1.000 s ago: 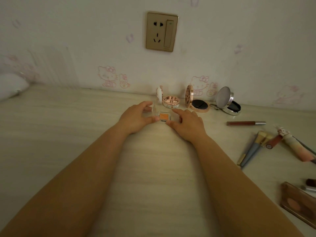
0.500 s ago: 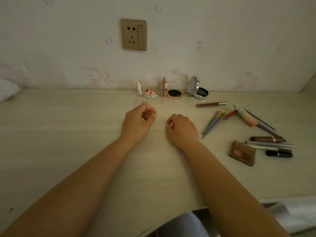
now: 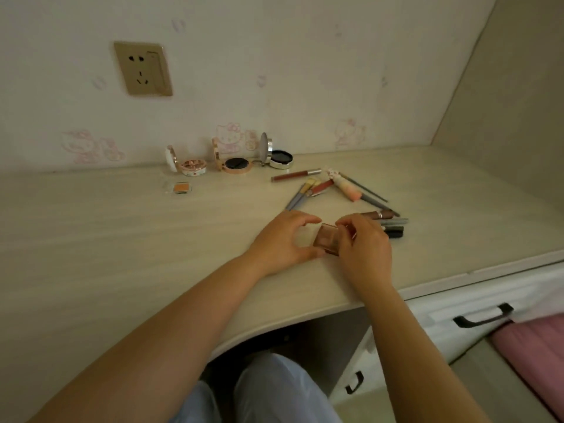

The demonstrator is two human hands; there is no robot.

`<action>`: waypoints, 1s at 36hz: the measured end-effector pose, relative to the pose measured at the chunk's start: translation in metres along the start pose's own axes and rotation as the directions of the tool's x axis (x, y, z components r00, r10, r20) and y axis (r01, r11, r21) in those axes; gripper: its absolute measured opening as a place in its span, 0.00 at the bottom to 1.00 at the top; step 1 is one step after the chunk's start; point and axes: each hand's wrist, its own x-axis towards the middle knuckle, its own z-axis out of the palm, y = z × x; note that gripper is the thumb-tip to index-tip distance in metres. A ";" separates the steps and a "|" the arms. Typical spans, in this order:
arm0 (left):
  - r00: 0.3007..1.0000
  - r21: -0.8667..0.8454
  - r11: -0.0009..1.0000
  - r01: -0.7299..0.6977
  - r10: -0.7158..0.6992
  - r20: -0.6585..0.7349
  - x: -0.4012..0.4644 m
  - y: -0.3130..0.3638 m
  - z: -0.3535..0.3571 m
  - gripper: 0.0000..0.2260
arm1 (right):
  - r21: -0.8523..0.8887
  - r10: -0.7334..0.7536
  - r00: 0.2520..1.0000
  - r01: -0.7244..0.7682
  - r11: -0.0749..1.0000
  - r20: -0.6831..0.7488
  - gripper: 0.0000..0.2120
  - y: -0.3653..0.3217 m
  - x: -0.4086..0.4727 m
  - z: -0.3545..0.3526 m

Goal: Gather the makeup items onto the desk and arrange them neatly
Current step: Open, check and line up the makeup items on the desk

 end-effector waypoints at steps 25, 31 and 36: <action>0.953 -0.332 0.941 0.064 -0.157 -0.260 -0.013 -0.010 -0.030 0.30 | 0.577 0.103 0.930 -0.303 0.758 0.352 0.10 -0.040 0.012 0.015; 0.913 -0.409 0.908 0.097 -0.245 -0.327 -0.043 -0.040 -0.066 0.31 | 0.679 -0.006 0.868 -0.384 0.626 0.497 0.12 -0.093 0.009 0.046; 0.879 -0.415 0.900 0.129 -0.298 -0.372 -0.067 -0.065 -0.092 0.30 | 0.661 -0.113 0.790 -0.415 0.625 0.603 0.12 -0.130 0.010 0.073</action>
